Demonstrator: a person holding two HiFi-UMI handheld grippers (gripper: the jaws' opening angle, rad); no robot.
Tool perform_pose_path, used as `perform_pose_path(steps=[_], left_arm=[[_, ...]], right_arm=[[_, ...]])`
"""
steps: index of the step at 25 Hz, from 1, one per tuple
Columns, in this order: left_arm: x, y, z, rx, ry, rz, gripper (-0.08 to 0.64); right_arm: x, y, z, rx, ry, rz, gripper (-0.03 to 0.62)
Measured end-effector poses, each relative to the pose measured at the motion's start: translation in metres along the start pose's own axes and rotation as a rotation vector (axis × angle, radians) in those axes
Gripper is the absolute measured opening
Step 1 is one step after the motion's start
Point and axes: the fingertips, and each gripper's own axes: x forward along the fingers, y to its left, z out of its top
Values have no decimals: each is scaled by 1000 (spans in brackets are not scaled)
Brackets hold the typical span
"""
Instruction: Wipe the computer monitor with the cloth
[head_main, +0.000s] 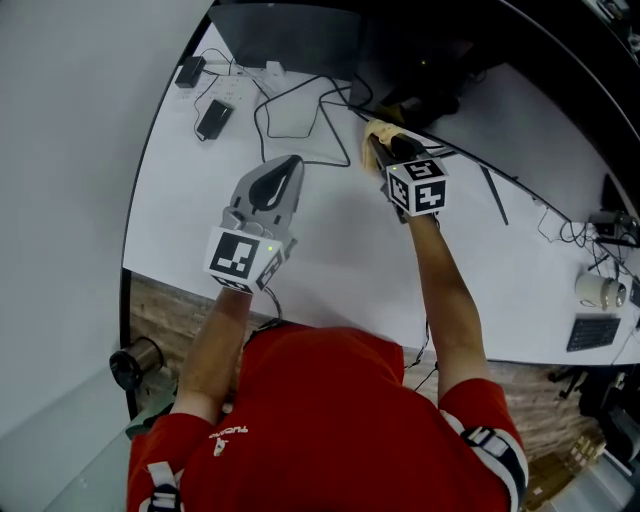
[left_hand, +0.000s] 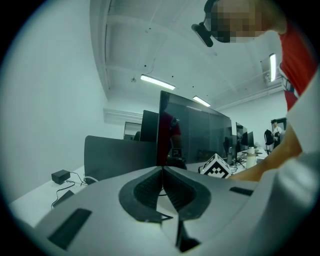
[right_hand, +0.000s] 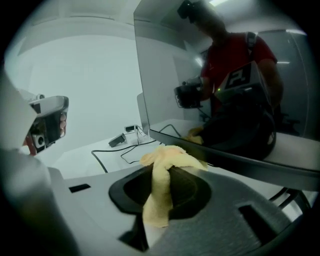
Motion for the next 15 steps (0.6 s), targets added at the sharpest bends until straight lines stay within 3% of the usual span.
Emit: perform_pose_path(steps=[7,15], left_arm=[[-11,26,-3,-15,2,21,9],[-17,43,-9,-26,9,21,9]], right_arm=[[24,18,10,18,10,-18,75],[27,19,11,45,40,-128,75]])
